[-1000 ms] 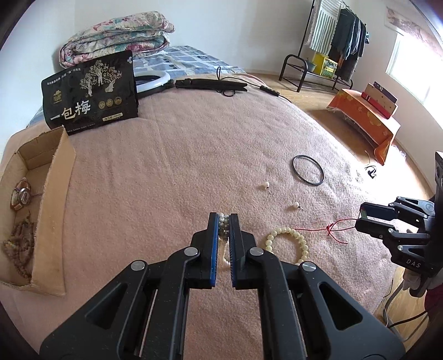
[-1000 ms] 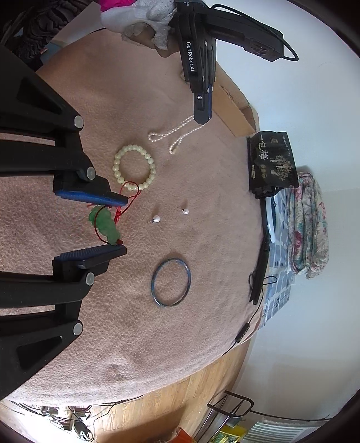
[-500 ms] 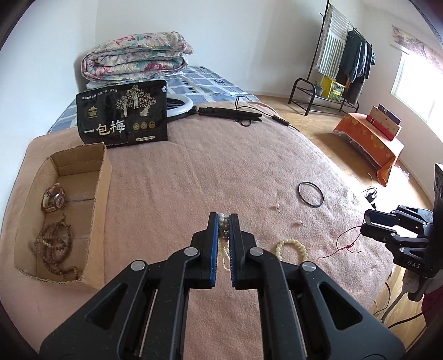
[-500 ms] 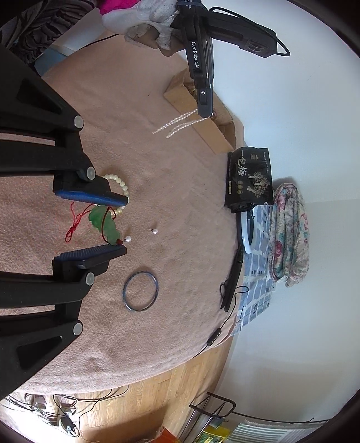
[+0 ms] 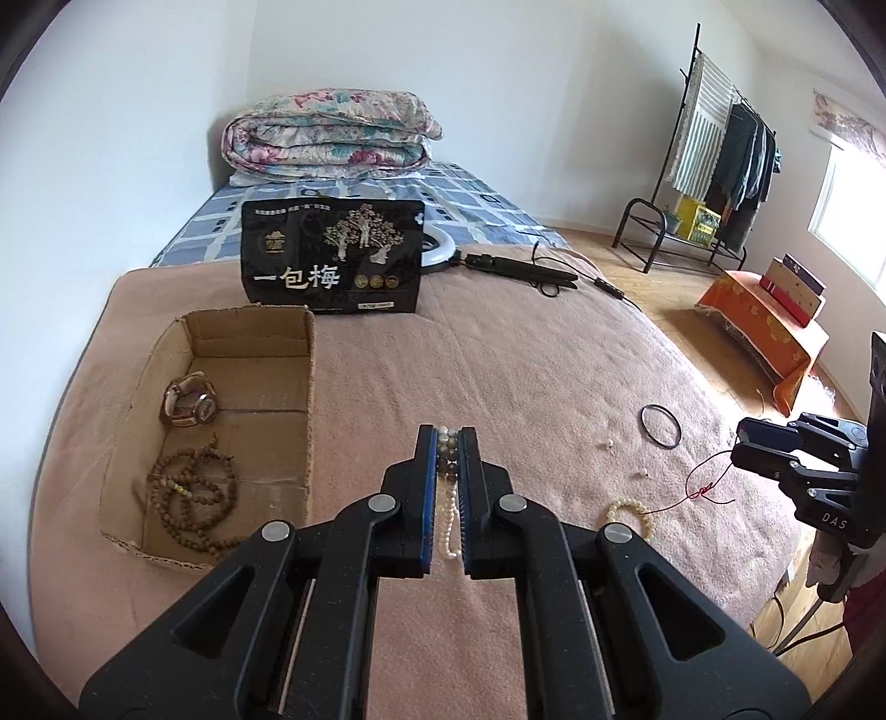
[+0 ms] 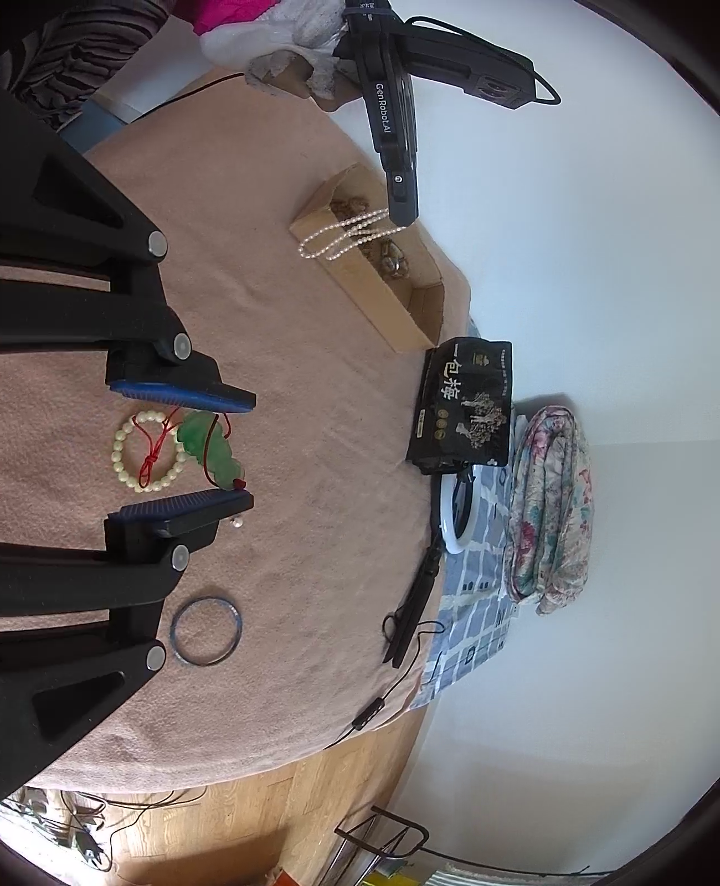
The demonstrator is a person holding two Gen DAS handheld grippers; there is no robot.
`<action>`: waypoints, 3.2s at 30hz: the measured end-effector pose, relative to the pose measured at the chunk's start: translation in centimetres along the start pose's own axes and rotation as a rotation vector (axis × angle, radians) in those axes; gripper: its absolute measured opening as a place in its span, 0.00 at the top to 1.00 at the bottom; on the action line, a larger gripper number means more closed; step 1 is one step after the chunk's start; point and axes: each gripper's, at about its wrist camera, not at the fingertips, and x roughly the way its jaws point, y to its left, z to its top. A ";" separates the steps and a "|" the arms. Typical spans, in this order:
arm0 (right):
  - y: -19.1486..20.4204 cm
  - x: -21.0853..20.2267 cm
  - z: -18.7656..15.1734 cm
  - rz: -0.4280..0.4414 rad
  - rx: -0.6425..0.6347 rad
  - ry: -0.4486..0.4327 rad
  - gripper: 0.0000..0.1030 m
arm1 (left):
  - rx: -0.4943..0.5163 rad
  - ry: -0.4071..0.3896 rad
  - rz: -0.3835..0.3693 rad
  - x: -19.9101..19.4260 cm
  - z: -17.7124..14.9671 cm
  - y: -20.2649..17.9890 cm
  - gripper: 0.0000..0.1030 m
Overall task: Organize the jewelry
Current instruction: 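Lift the pearl necklace and jade pendant and carry them toward the cardboard box, then open the right gripper over the box to drop the pendant while the left gripper releases the pearls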
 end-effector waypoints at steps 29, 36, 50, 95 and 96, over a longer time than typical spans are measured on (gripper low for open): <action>11.3 12.8 13.8 0.211 -0.126 -0.048 0.73 | -0.125 -0.040 0.087 -0.2 0.2 11.1 0.96; 12.8 16.5 15.2 0.265 -0.095 -0.023 0.73 | -0.129 -0.022 0.082 1.2 -0.6 11.6 0.96; 14.7 21.8 16.8 0.302 -0.033 0.004 0.73 | -0.135 0.023 0.069 3.4 -1.7 12.2 0.95; 11.5 15.5 15.1 0.223 0.049 -0.054 0.31 | -0.044 -0.019 0.105 -1.8 -1.5 7.2 0.77; 11.3 15.2 15.0 0.219 0.054 -0.057 0.29 | -0.040 -0.028 0.103 -2.0 -1.5 6.9 0.65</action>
